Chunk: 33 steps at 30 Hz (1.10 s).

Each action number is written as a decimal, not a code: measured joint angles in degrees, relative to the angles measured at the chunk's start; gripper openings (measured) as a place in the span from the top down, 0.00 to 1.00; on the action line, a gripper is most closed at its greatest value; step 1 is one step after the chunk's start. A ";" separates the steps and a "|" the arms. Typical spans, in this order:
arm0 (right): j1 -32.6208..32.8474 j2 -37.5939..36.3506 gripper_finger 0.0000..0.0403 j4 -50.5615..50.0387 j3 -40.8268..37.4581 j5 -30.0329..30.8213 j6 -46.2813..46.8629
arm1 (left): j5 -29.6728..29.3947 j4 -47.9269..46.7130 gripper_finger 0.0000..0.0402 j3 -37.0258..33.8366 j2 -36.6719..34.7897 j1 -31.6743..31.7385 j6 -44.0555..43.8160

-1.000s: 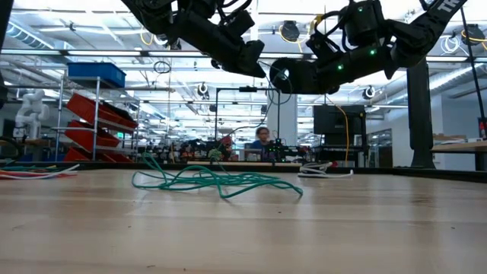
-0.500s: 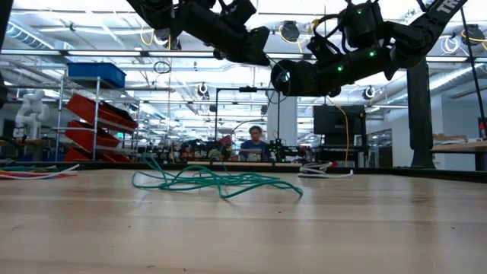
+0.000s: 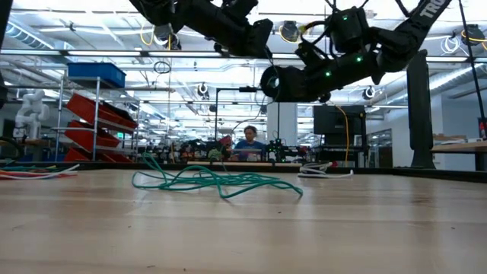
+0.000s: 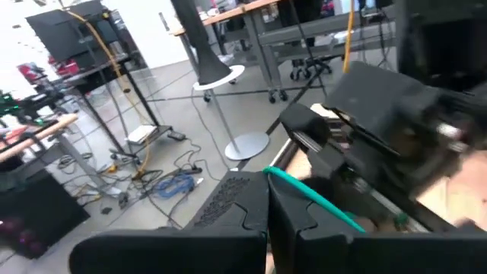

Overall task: Coil cords
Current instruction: Coil the green wire onto the spool

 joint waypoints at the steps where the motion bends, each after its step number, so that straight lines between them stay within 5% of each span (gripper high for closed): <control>1: 0.23 0.52 1.00 0.02 0.47 0.01 0.01 | -0.50 -0.72 1.00 0.36 0.00 0.00 0.25; 6: 0.61 1.11 1.00 0.08 1.82 0.05 0.46 | -5.29 -2.65 1.00 1.45 0.00 -0.50 3.38; 22: 0.65 1.11 1.00 -0.57 2.97 -3.76 1.73 | -7.37 -2.59 1.00 3.83 0.00 -0.48 4.54; 33: 0.81 1.11 1.00 -0.63 3.03 -4.52 3.20 | -15.86 -2.72 1.00 3.85 0.26 -1.44 10.02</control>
